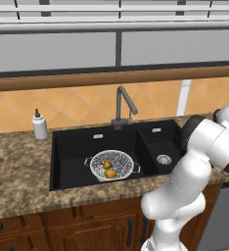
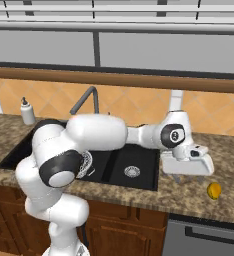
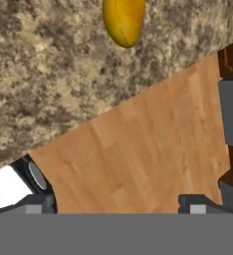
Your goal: Put the colander in the sink, put the mango, mango, mango in the colander, and turn on the sink faucet and pour water over the colander.
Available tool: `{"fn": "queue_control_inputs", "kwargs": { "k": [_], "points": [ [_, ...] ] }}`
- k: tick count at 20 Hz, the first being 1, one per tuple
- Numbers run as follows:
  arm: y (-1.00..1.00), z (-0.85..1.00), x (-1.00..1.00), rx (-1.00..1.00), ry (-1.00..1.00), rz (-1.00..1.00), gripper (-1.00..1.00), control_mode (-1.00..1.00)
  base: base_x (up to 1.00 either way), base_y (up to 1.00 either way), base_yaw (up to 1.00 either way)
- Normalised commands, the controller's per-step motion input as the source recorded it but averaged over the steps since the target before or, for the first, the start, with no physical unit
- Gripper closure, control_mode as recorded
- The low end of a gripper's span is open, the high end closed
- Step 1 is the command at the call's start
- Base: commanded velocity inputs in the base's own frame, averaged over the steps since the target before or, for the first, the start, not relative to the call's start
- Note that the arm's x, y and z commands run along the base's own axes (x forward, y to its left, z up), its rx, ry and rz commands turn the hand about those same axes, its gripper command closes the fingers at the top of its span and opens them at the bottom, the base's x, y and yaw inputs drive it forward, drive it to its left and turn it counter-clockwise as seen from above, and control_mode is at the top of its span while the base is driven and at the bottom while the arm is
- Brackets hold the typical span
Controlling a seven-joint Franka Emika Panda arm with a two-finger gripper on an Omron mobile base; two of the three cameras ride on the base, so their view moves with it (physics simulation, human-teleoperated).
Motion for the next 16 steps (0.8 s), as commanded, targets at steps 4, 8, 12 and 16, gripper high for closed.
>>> {"fn": "queue_control_inputs", "kwargs": {
  "k": [4,8,12,16],
  "points": [
    [-0.93,0.0,0.18,0.16,0.01,0.0,-1.0,-1.0,0.0,0.0,0.0],
    [-0.72,0.0,0.25,0.08,0.12,0.0,-1.0,-1.0,0.0,0.0,0.0],
    [-0.17,-0.1,0.22,0.09,0.02,0.05,-1.0,-1.0,0.0,0.0,0.0],
    [-0.03,-0.11,0.22,0.16,0.0,0.1,-1.0,-1.0,0.0,0.0,0.0]
  ]
}}
